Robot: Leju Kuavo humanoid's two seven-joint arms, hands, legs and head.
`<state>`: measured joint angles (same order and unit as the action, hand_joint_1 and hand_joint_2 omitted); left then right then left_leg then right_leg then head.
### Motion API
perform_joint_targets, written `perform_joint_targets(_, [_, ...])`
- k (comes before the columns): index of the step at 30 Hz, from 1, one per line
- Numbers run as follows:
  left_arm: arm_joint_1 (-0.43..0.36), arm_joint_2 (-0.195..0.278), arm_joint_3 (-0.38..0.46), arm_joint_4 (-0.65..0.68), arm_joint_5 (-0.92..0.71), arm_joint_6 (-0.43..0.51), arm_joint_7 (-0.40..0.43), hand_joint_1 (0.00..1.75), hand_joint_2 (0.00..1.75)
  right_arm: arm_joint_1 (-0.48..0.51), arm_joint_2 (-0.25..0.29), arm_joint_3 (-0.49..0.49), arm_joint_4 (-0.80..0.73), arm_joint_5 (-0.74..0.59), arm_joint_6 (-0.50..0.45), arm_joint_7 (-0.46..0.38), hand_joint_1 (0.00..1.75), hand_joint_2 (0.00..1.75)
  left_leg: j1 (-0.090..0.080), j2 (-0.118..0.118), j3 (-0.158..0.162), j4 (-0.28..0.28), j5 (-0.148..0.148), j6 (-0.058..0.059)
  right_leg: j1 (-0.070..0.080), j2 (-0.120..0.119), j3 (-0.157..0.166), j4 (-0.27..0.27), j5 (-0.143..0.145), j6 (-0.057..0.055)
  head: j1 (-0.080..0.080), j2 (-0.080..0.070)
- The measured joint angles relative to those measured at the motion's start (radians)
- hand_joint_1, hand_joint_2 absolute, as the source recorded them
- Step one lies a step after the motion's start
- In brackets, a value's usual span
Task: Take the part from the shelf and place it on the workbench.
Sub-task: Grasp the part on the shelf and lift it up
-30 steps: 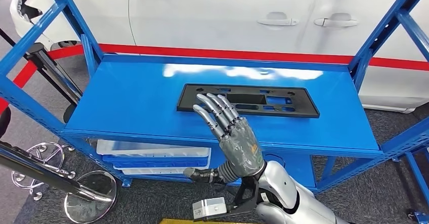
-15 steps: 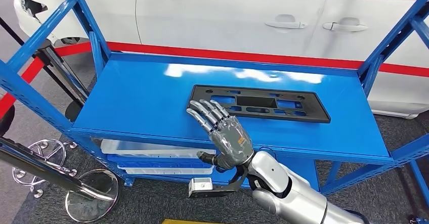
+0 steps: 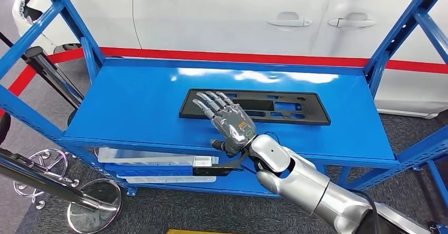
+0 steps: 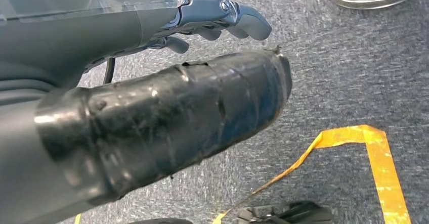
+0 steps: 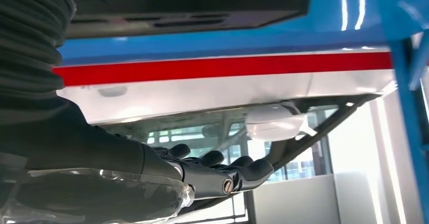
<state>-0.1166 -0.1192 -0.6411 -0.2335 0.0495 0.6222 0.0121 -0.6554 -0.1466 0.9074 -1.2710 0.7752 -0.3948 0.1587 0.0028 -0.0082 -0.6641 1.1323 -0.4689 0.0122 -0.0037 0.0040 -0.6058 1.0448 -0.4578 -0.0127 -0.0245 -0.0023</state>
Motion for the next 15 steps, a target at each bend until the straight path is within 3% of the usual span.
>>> perform_joint_targets(2, [-0.003, 0.000, -0.005, 0.000, 0.000, 0.000, 0.000, 0.00, 0.00, -0.016, 0.003, 0.000, 0.026, -0.003, -0.001, 0.000, 0.00, 1.75, -0.009, 0.000, 0.041, -0.086, 0.023, 0.014, 0.001, 0.001, -0.001, -0.001, 0.001, 0.003, 0.000, 0.000])
perform_joint_targets(5, [-0.004, -0.001, -0.013, 0.000, 0.000, 0.000, 0.001, 0.00, 0.00, -0.024, 0.008, 0.003, 0.054, -0.004, -0.001, 0.000, 0.00, 1.75, -0.010, 0.001, 0.053, -0.114, 0.026, 0.020, -0.001, 0.000, -0.002, -0.007, 0.003, 0.016, 0.000, 0.000])
perform_joint_targets(7, [-0.005, -0.001, -0.015, 0.000, 0.000, 0.000, 0.002, 0.00, 0.00, -0.030, 0.009, 0.005, 0.066, -0.004, -0.002, 0.000, 0.00, 1.75, -0.003, 0.003, 0.065, -0.136, 0.035, 0.025, 0.000, 0.000, -0.011, 0.016, -0.016, 0.027, 0.002, 0.000])
perform_joint_targets(10, [-0.008, -0.003, -0.018, 0.000, 0.000, 0.000, 0.003, 0.00, 0.00, -0.036, 0.009, 0.009, 0.086, -0.004, -0.001, 0.002, 0.00, 1.75, 0.000, 0.005, 0.072, -0.145, 0.039, 0.030, -0.006, 0.000, -0.085, 0.170, -0.088, 0.042, 0.008, 0.000])
perform_joint_targets(11, [-0.007, -0.004, -0.019, 0.000, 0.000, -0.001, 0.003, 0.00, 0.00, -0.036, 0.009, 0.011, 0.094, -0.002, 0.001, 0.005, 0.00, 1.75, 0.000, 0.005, 0.072, -0.144, 0.038, 0.031, -0.009, -0.001, -0.110, 0.215, -0.100, 0.046, 0.008, 0.000])
perform_joint_targets(12, [-0.007, -0.004, -0.019, 0.000, -0.001, -0.001, 0.004, 0.00, 0.00, -0.036, 0.009, 0.013, 0.102, -0.001, 0.003, 0.010, 0.00, 1.75, 0.001, 0.004, 0.072, -0.142, 0.037, 0.030, -0.013, -0.001, -0.121, 0.231, -0.093, 0.050, 0.008, 0.000])
perform_joint_targets(13, [-0.006, -0.005, -0.019, 0.000, -0.002, -0.002, 0.004, 0.00, 0.00, -0.037, 0.009, 0.015, 0.109, 0.002, 0.005, 0.016, 0.00, 1.75, 0.003, 0.004, 0.072, -0.139, 0.034, 0.028, -0.017, -0.001, -0.114, 0.211, -0.070, 0.053, 0.008, 0.000])
perform_joint_targets(15, [-0.006, -0.006, -0.020, 0.000, -0.004, -0.005, 0.006, 0.00, 0.00, -0.045, 0.009, 0.017, 0.124, 0.007, 0.005, 0.028, 0.00, 1.75, 0.007, 0.002, 0.071, -0.125, 0.024, 0.019, -0.024, -0.003, -0.062, 0.101, -0.010, 0.059, 0.008, 0.000])
